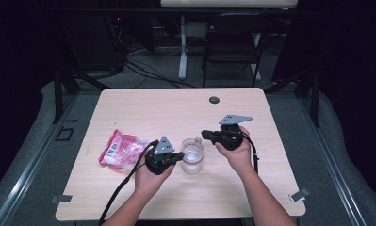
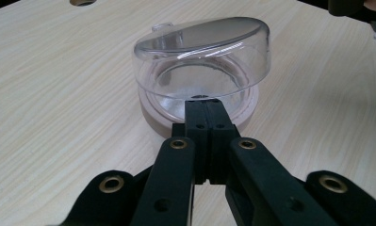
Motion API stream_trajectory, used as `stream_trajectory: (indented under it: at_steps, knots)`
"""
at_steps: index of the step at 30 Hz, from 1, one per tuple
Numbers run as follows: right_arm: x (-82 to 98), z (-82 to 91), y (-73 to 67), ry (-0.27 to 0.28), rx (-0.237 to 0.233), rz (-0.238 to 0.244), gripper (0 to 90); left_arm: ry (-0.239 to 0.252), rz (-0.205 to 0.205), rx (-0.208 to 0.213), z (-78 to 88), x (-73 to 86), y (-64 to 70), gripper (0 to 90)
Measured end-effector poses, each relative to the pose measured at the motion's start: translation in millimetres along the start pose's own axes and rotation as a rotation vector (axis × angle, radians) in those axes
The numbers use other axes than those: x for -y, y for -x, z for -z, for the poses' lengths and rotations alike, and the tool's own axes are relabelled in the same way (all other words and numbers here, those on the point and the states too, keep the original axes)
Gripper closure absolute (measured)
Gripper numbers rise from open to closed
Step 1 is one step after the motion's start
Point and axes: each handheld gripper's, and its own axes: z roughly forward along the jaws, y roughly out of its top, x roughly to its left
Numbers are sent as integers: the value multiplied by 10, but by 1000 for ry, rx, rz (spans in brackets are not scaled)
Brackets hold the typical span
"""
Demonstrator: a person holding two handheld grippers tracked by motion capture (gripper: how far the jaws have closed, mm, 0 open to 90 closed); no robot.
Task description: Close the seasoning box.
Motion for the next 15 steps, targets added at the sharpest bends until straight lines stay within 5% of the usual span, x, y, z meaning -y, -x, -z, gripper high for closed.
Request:
stream_trajectory:
  at_steps: [15]
  knots:
    - [1, 2, 1, 0, 4, 2, 855, -20, 16, -22, 76, 152, -48, 883]
